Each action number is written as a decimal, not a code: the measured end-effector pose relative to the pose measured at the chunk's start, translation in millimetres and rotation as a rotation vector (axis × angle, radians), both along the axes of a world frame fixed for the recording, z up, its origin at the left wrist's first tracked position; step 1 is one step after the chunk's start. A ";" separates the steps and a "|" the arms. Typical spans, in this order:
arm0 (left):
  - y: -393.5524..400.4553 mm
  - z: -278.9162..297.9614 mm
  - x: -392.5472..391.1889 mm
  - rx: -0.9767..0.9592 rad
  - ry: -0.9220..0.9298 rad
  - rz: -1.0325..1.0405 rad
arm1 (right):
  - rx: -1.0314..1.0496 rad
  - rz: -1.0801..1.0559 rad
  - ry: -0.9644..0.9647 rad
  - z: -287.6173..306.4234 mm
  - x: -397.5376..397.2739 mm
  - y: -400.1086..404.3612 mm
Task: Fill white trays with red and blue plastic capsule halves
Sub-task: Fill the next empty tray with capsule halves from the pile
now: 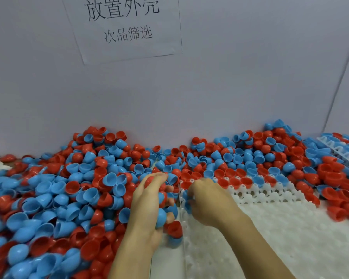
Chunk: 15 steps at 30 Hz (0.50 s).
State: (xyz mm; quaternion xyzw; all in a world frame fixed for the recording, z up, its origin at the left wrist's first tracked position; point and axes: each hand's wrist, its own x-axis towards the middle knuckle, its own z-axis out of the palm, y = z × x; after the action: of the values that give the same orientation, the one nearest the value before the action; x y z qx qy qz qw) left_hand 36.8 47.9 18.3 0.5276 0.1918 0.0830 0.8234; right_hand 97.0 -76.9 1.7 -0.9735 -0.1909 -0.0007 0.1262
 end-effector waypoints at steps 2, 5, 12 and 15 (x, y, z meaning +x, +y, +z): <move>-0.3 4.4 -2.5 -0.094 -0.037 -0.070 | 0.006 0.002 0.017 3.4 0.4 -3.8; 0.6 8.5 -6.9 -0.226 -0.105 -0.163 | 0.064 0.014 -0.023 8.9 3.9 -9.5; 5.7 7.5 -11.1 -0.424 -0.199 -0.299 | 0.800 0.254 0.276 30.6 -3.2 -13.1; 9.0 5.4 -11.8 -0.384 -0.204 -0.366 | 0.915 0.283 0.402 31.0 -4.6 -15.0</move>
State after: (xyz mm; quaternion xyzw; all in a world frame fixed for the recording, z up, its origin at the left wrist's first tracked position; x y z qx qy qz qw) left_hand 25.0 56.9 23.7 0.3765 0.0217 -0.0520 0.9247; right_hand 92.4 -91.9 32.7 -0.7644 -0.2726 0.1201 0.5718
